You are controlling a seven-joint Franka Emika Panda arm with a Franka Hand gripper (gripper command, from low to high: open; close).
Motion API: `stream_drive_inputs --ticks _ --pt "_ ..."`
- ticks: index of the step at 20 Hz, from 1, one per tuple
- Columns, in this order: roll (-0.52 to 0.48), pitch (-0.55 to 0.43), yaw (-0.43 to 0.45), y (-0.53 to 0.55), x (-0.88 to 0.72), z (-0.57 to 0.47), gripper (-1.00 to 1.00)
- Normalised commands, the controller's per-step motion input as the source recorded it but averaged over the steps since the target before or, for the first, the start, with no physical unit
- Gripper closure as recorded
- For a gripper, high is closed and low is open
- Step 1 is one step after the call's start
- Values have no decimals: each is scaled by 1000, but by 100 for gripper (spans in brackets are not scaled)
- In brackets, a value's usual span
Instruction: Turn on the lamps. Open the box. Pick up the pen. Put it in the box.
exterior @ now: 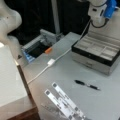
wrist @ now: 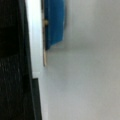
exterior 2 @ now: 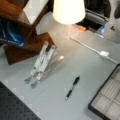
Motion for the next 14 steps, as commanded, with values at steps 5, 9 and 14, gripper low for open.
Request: stream_drive_inputs --ticks 5,9,14 --pt "-133 45 16 -175 -50 87 -100" --pt "-133 34 63 -395 -18 8 -100" --pt "-100 25 91 -515 4 -46 -100"
